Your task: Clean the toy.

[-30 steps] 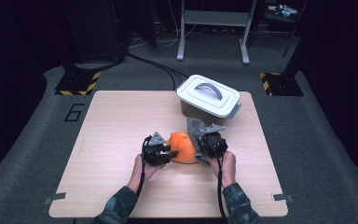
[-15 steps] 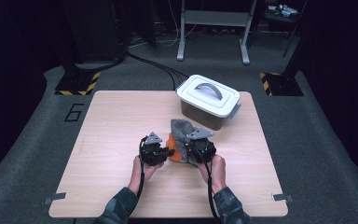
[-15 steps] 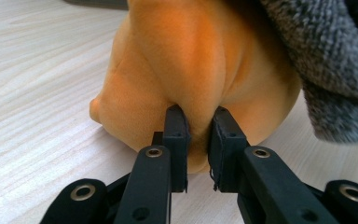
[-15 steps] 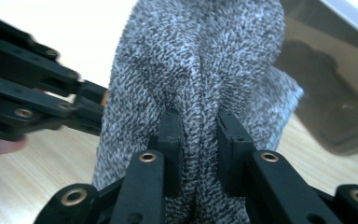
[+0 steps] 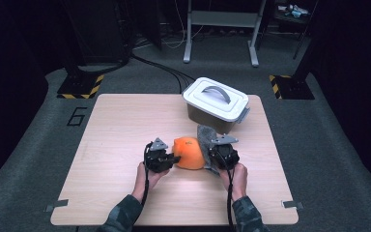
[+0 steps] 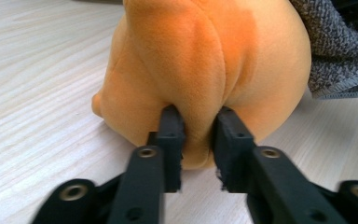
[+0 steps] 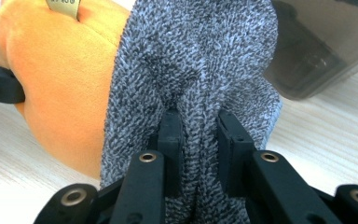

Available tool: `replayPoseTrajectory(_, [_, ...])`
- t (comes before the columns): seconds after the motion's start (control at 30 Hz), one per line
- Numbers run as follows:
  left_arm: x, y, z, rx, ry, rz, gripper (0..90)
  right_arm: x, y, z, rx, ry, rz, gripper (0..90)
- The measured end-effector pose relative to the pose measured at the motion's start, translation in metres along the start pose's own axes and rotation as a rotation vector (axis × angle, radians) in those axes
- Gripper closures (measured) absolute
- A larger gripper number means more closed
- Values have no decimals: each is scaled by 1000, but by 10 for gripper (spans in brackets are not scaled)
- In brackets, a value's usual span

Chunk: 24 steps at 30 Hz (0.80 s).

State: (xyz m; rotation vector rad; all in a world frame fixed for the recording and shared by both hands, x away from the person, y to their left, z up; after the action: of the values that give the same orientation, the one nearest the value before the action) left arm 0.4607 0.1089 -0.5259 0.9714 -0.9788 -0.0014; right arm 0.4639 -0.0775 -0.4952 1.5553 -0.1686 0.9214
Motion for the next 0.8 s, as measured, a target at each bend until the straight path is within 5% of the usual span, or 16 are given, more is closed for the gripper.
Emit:
replayPoseTrajectory(0.17, [13,21,1,15,-35,29,536,0,0,-1,5,-5,4,735])
replayPoseTrajectory(0.4, [46,31,10,35,-111,62,479,1,1,-2,5,9,6,735])
replayPoseTrajectory(0.47, [54,29,15,43,-149,48,479,1,2,-2,6,10,4,735])
replayPoseTrajectory(0.5, [63,22,19,50,-198,10,485,1,2,-3,6,10,1,735])
replayPoseTrajectory(0.57, [65,19,19,66,-216,-2,498,1,2,-3,5,8,2,735])
replayPoseTrajectory(0.67, [71,13,21,37,-227,-20,538,0,3,-3,9,17,0,734])
replayPoseTrajectory(0.8, [73,9,23,36,-259,-20,676,0,3,-2,10,23,2,734])
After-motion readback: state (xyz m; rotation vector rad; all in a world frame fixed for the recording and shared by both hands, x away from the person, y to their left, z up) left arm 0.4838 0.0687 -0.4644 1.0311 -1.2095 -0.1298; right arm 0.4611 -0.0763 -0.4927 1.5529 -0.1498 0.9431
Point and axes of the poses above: each handheld gripper's, and its own axes: y roughly backward along the jaws, x roughly out of its top, z roughly to its right, the point moved 7 cm from there along -y, roughly forward along the jaws, and after that the axes turned 9 degrees about -z, right-handed, at the moved point
